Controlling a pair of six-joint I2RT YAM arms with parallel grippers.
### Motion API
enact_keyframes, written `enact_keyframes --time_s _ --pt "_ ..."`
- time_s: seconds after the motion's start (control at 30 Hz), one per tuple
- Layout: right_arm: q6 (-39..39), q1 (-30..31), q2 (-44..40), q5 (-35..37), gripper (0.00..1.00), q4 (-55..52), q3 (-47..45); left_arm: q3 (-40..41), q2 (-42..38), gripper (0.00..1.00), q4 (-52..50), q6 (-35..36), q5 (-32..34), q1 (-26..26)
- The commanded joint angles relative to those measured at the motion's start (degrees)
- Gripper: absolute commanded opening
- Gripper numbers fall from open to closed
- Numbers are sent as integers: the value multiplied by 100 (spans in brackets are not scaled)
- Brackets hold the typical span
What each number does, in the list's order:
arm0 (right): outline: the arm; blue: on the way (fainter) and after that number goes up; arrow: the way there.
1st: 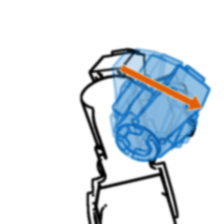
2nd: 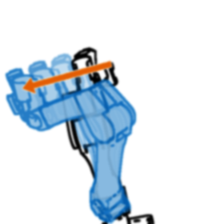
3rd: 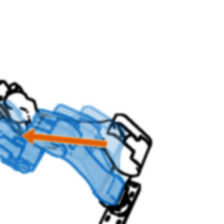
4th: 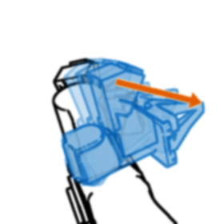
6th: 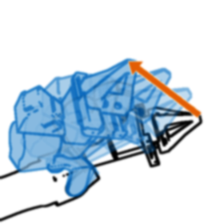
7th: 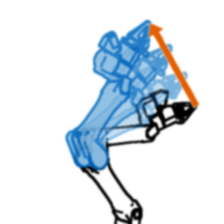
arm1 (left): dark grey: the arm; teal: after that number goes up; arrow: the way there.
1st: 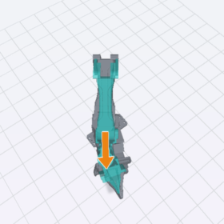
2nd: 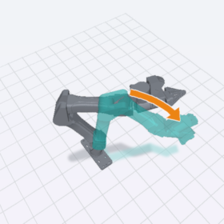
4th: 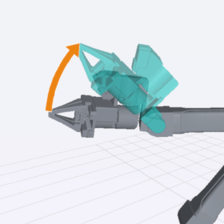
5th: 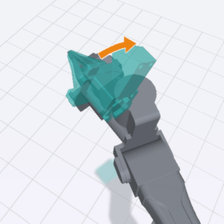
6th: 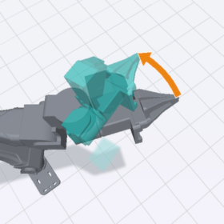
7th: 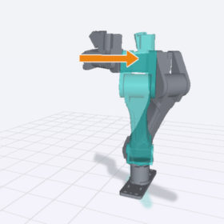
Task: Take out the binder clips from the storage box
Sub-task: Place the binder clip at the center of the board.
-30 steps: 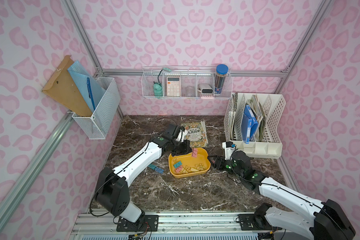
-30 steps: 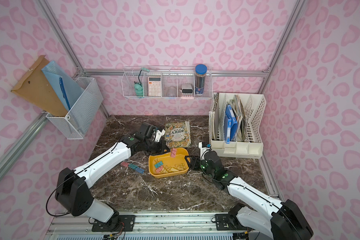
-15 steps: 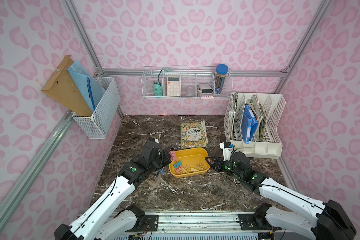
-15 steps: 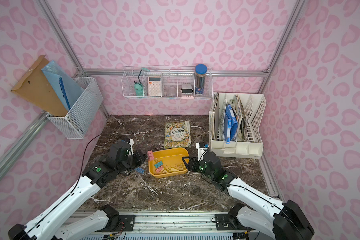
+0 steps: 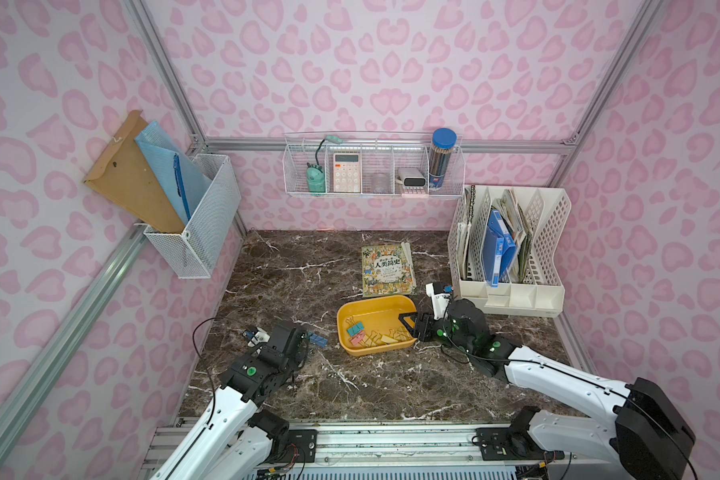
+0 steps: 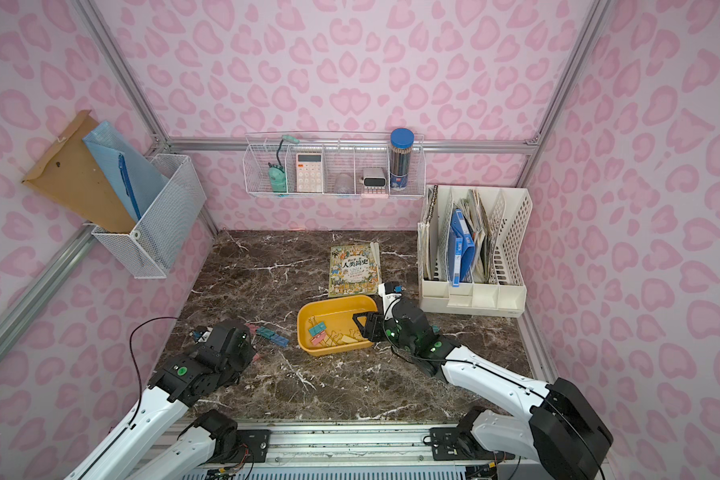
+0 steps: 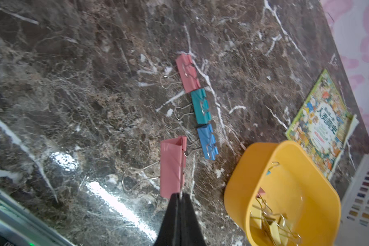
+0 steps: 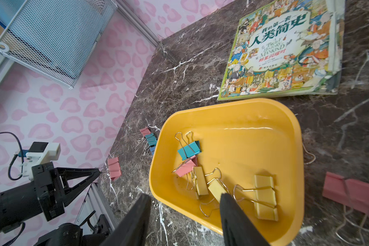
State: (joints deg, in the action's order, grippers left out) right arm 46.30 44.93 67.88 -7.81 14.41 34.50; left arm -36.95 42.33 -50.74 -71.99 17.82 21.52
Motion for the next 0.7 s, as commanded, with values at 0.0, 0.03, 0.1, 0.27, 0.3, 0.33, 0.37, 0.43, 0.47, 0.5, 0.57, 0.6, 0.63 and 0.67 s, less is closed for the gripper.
enact_keyframes --time_s 0.0,0.03,0.1,0.27,0.3,0.33,0.37,0.43,0.47,0.5,0.57,0.6,0.63,0.67 --pt "-1 7 54 -22 56 109 44 151 144 0 305 360 -304 -425" --pt "1 7 67 -36 56 131 40 182 220 0 315 418 -333 -535" --pt "8 3 77 -45 56 89 65 308 326 0 553 660 -470 -748" --pt "28 7 74 -36 56 122 -4 452 493 0 1095 1014 -767 -1255" --pt "22 6 77 -36 56 111 -4 460 526 0 1200 1102 -816 -1325" --pt "36 6 72 -29 56 106 -2 445 568 0 1180 1100 -830 -1387" --pt "44 3 77 -32 56 99 -5 434 600 0 1168 1077 -841 -1424" --pt "62 5 77 -21 56 110 -4 501 674 0 1253 1006 -899 -1488" --pt "63 4 84 -3 56 127 -19 546 715 0 1251 932 -865 -1498" --pt "79 4 90 -1 56 172 -23 587 756 0 1230 816 -863 -1514" --pt "72 7 116 -16 56 177 2 660 838 0 1204 628 -906 -1545" --pt "64 7 131 -27 56 169 36 702 872 0 1200 533 -904 -1544" --pt "56 2 162 -42 56 167 51 759 905 0 1253 499 -897 -1548" --pt "47 7 187 -68 56 164 65 797 932 0 1260 460 -874 -1557"
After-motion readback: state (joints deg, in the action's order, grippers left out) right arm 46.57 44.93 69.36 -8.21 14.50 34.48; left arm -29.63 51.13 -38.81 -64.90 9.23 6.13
